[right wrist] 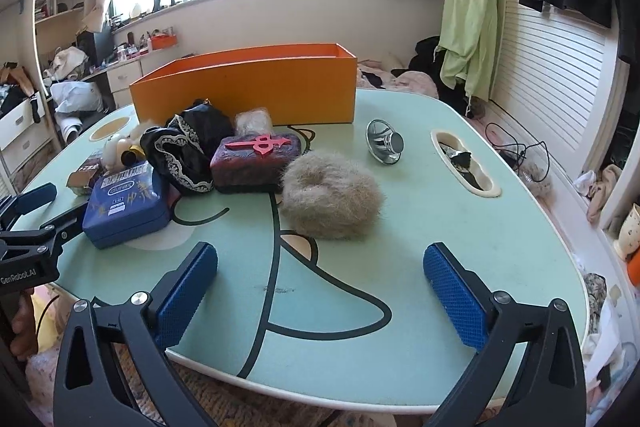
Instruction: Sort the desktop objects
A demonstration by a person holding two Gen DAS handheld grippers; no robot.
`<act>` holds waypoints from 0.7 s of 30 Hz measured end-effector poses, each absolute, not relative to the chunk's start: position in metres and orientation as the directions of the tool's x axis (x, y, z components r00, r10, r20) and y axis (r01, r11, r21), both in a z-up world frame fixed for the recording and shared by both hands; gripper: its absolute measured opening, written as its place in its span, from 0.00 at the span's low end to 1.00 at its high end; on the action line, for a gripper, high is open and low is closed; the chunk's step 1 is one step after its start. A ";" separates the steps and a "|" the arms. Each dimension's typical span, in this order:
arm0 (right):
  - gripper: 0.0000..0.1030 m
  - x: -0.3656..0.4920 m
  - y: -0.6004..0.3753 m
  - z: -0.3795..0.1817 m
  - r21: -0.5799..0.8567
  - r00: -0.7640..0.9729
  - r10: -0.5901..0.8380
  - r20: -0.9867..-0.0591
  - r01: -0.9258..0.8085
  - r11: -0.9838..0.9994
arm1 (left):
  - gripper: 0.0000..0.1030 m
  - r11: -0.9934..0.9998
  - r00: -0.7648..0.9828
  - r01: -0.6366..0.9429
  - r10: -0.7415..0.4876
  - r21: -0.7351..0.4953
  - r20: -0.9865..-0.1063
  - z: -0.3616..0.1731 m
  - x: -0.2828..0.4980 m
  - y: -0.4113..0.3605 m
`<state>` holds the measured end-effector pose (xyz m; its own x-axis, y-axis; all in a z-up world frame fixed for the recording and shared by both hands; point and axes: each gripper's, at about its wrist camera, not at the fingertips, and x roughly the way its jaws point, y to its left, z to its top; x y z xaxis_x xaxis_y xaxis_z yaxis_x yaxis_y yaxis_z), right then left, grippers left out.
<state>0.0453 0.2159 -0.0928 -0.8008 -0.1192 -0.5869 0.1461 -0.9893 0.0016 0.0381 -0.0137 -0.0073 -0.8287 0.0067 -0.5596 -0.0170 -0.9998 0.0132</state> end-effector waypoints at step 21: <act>1.00 0.031 0.236 -0.069 0.042 -0.845 -0.070 -0.531 0.056 -0.998 | 1.00 -1.000 -0.874 -0.017 0.007 0.016 -0.486 -0.012 0.047 -0.014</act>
<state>0.0312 0.2357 -0.0685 -0.8447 -0.0703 -0.5306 0.0565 -0.9975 0.0423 0.0469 -0.0136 -0.0122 -0.8742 0.0070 -0.4856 -0.0169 -0.9997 0.0160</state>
